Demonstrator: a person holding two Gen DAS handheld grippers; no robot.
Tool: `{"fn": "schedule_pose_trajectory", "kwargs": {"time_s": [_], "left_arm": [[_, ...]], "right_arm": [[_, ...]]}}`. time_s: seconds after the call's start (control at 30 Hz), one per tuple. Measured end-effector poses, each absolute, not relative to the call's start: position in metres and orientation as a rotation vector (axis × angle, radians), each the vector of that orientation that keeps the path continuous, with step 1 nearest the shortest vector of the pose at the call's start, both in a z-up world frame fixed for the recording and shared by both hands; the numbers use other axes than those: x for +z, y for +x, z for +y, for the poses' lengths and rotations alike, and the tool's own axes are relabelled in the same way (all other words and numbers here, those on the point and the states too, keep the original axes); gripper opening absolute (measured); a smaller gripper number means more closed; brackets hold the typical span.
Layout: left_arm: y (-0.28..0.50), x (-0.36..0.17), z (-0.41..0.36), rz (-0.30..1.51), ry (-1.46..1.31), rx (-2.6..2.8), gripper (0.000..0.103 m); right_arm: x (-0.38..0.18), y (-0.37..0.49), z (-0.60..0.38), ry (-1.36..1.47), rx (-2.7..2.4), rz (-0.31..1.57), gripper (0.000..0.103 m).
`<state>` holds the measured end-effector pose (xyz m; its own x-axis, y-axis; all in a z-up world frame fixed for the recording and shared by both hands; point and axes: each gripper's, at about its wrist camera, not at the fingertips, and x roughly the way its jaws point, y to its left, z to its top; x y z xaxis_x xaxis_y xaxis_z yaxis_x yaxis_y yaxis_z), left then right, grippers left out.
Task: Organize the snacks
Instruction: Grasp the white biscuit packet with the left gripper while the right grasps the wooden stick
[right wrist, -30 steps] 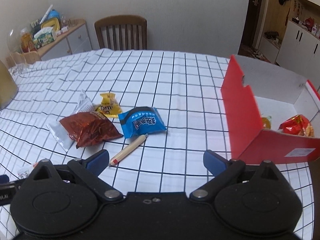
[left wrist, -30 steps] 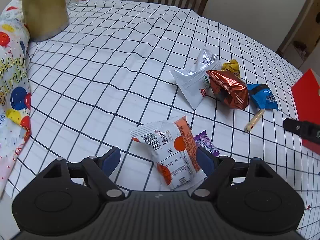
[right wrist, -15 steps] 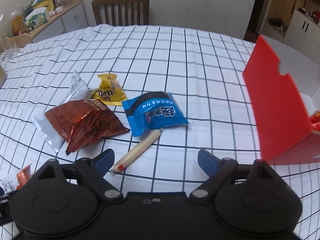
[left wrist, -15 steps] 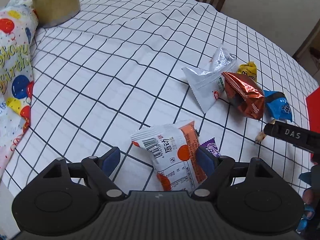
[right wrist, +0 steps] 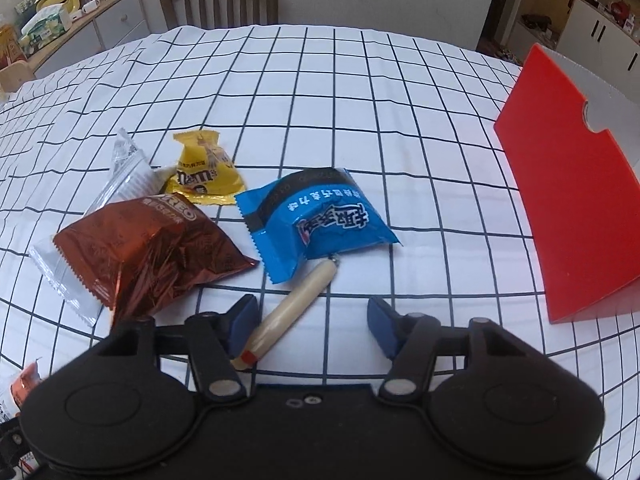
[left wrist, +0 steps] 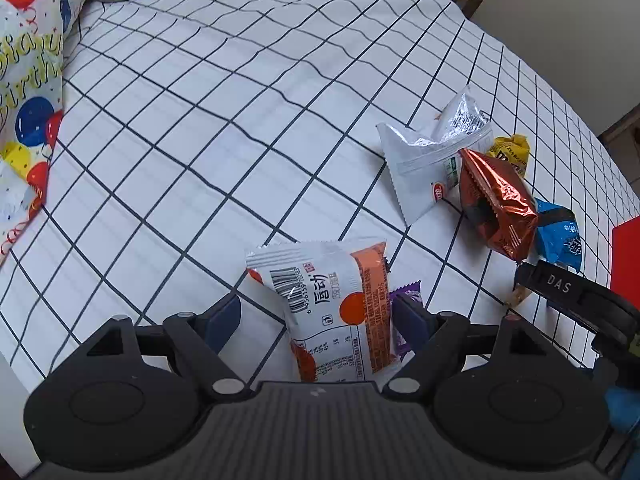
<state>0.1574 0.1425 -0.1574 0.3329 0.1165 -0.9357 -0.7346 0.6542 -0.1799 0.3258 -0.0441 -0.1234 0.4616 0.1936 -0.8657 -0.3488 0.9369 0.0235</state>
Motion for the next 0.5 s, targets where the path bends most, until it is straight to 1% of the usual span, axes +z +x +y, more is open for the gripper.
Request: {"fn": "schedule_pose_trajectory", "kwargs": {"time_s": [0.03, 0.07, 0.13, 0.17, 0.2, 0.23, 0.27, 0.3, 0.33, 0.37, 0.4, 0.5], "left_arm": [[0.157, -0.159, 0.143, 1.104, -0.672, 0.614, 0.083], [0.157, -0.160, 0.143, 1.108, -0.680, 0.613, 0.083], [0.155, -0.161, 0.143, 1.105, -0.694, 0.614, 0.082], [0.154, -0.161, 0.143, 1.103, -0.698, 0.614, 0.079], [0.154, -0.160, 0.143, 1.101, -0.702, 0.607, 0.076], [0.154, -0.160, 0.143, 1.101, -0.705, 0.598, 0.071], [0.154, -0.160, 0.142, 1.103, -0.706, 0.590, 0.066], [0.154, -0.160, 0.141, 1.106, -0.706, 0.583, 0.063], [0.153, -0.161, 0.140, 1.108, -0.708, 0.576, 0.056], [0.153, -0.161, 0.139, 1.109, -0.706, 0.571, 0.052], [0.152, -0.160, 0.139, 1.108, -0.699, 0.570, 0.052], [0.149, -0.160, 0.138, 1.105, -0.692, 0.566, 0.051]], "right_arm": [[-0.122, 0.324, -0.043, -0.171, 0.338, 1.038, 0.046], [-0.121, 0.323, -0.043, -0.173, 0.343, 1.039, 0.044], [-0.120, 0.321, -0.044, -0.170, 0.350, 1.043, 0.034], [-0.119, 0.320, -0.045, -0.172, 0.353, 1.043, 0.032], [-0.119, 0.319, -0.047, -0.172, 0.354, 1.043, 0.026], [-0.119, 0.319, -0.049, -0.169, 0.355, 1.044, 0.020], [-0.118, 0.318, -0.051, -0.166, 0.356, 1.045, 0.018], [-0.118, 0.318, -0.053, -0.163, 0.355, 1.046, 0.014], [-0.118, 0.317, -0.055, -0.159, 0.356, 1.048, 0.012], [-0.118, 0.316, -0.057, -0.159, 0.355, 1.047, 0.011], [-0.118, 0.315, -0.059, -0.162, 0.350, 1.045, 0.009], [-0.118, 0.310, -0.068, -0.163, 0.345, 1.035, 0.009]]}}
